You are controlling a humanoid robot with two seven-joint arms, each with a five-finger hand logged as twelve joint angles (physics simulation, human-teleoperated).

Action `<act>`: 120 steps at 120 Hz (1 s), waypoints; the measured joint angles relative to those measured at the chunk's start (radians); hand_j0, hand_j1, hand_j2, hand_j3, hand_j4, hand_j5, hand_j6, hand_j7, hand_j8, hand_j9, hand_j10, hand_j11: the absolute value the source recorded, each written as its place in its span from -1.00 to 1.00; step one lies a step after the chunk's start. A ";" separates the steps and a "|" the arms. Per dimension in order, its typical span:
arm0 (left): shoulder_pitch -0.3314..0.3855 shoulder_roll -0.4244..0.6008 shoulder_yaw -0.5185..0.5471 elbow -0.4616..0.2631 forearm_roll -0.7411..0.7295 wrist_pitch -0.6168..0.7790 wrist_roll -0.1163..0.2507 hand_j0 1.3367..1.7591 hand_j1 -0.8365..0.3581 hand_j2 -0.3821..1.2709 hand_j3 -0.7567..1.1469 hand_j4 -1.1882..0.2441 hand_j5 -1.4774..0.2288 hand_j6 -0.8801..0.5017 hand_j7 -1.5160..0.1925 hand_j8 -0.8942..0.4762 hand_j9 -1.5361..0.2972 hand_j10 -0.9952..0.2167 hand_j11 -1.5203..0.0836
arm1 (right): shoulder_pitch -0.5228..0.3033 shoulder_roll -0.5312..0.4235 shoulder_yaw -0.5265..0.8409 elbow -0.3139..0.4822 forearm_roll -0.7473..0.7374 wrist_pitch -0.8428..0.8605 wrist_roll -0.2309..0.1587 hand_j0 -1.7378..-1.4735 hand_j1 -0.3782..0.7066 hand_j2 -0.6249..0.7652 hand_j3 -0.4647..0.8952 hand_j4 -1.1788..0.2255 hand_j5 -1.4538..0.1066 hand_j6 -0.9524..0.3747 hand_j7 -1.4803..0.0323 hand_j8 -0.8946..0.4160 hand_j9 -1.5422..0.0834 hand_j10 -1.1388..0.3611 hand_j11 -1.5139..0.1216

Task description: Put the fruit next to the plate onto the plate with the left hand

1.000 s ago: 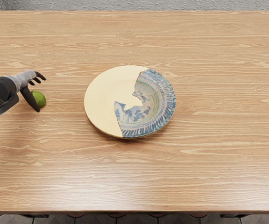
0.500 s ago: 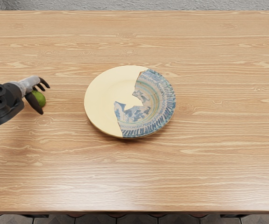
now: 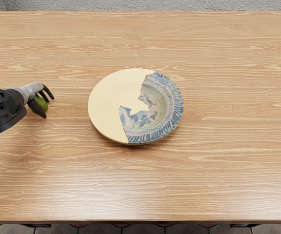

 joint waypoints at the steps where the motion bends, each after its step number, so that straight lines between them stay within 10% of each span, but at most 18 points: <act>1: 0.000 0.000 0.000 0.000 -0.001 0.000 0.000 0.52 -0.02 -0.41 -0.20 -0.06 -0.02 -0.47 0.02 -0.34 -0.04 -0.20 0.08 | 0.000 0.000 0.000 0.000 0.000 0.000 0.000 -0.40 -0.91 -0.11 -0.32 0.66 0.84 0.41 0.93 0.34 0.87 0.50 0.82; 120: -0.062 0.030 -0.001 -0.014 -0.072 -0.019 0.001 0.51 -0.11 -0.13 -0.20 -0.20 -0.25 -0.58 -0.21 -0.38 -0.24 -0.33 -0.13 | 0.000 0.000 0.000 0.000 0.000 0.000 0.000 -0.40 -0.91 -0.11 -0.32 0.66 0.84 0.41 0.93 0.34 0.87 0.50 0.82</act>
